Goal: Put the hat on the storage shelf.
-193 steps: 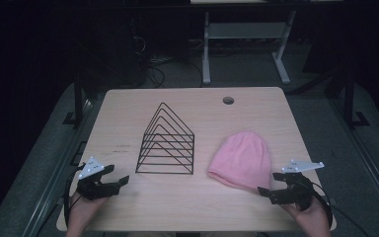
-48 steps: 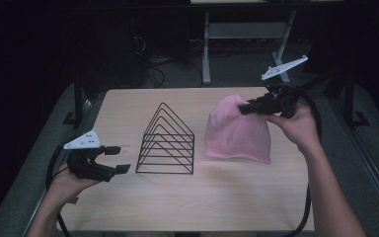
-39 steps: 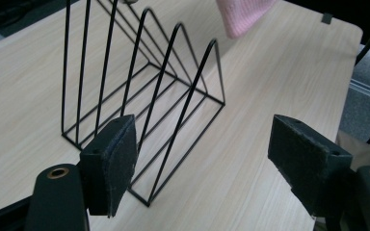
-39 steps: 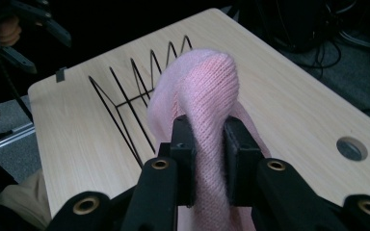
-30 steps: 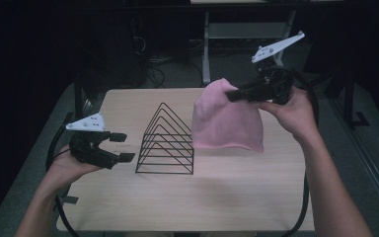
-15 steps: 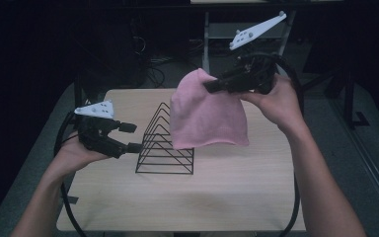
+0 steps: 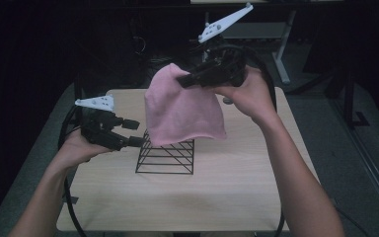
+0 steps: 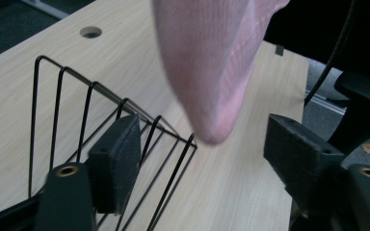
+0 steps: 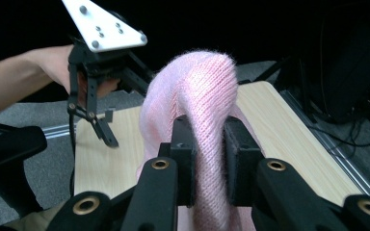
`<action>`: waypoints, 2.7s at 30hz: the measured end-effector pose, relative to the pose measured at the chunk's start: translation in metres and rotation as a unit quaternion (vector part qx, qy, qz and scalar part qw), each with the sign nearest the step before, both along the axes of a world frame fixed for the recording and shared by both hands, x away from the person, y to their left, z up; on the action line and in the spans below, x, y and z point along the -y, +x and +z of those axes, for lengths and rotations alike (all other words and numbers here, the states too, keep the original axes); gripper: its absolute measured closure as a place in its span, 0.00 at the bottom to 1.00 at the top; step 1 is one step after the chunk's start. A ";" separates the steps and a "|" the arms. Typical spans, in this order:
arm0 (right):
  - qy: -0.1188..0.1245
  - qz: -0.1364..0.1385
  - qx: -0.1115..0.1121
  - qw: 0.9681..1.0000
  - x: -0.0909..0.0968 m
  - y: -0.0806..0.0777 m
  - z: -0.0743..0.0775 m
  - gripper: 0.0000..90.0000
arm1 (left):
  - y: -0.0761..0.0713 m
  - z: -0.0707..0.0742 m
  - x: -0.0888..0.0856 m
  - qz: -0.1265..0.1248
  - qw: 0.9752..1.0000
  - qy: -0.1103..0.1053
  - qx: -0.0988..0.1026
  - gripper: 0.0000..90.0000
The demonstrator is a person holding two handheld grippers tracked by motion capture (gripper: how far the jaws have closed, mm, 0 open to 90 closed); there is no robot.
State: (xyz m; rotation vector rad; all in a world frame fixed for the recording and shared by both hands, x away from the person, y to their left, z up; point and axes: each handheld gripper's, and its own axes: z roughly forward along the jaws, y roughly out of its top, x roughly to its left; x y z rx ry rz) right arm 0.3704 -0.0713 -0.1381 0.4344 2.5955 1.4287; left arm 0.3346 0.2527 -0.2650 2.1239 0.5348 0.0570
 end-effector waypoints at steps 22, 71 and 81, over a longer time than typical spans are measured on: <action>0.010 0.027 0.013 0.999 -0.032 0.013 -0.003 0.86 | 0.018 -0.006 -0.019 0.012 0.999 -0.019 -0.030 0.93; 0.016 0.017 -0.033 0.999 -0.024 0.023 -0.069 0.85 | 0.028 -0.046 -0.013 0.053 0.996 0.068 -0.023 0.93; 0.007 0.033 -0.050 0.998 -0.038 0.020 -0.078 0.85 | 0.021 -0.058 -0.022 0.059 0.995 0.074 -0.028 0.93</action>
